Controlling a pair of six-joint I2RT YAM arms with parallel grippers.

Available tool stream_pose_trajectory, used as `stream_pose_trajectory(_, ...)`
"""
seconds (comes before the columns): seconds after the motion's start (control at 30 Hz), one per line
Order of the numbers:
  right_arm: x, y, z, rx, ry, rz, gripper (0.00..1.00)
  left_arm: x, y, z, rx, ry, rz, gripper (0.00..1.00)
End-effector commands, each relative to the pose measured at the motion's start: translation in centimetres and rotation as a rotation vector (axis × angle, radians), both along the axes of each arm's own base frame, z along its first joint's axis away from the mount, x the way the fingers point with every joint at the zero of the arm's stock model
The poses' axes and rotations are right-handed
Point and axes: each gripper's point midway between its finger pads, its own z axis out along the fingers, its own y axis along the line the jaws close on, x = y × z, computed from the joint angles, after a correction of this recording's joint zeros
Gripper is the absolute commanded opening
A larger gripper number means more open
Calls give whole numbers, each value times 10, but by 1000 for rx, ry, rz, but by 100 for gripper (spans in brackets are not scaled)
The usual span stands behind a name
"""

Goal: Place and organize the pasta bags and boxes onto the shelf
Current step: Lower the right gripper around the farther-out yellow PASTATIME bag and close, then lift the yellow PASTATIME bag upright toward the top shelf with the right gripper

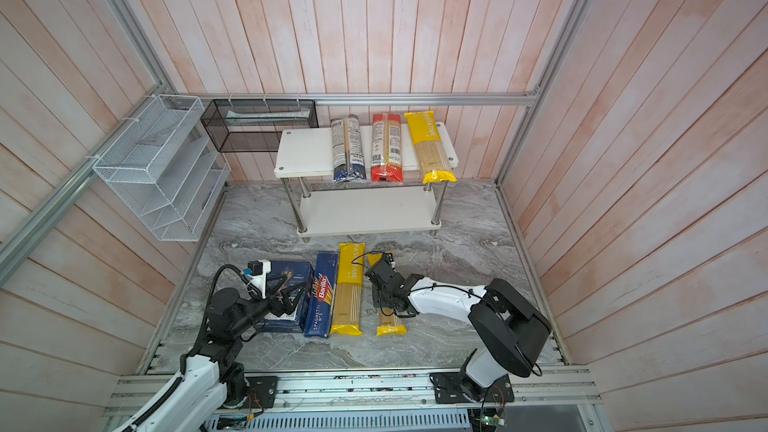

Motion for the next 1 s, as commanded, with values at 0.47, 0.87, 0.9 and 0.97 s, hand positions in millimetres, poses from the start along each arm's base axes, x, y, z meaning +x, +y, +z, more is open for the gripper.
stream_pose_trajectory(0.47,15,33,97,224,-166,82,8,1,-1,8,7,-39,-6,100)
stream_pose_trajectory(0.87,23,65,186,389,-300,194,3,1,0,9,6,-43,-4,100)
stream_pose_trajectory(0.9,22,67,191,400,-304,204,2,1,-1,8,5,-41,-5,100)
stream_pose_trajectory(0.97,23,71,203,422,-317,220,2,1,-1,8,6,-41,-5,100)
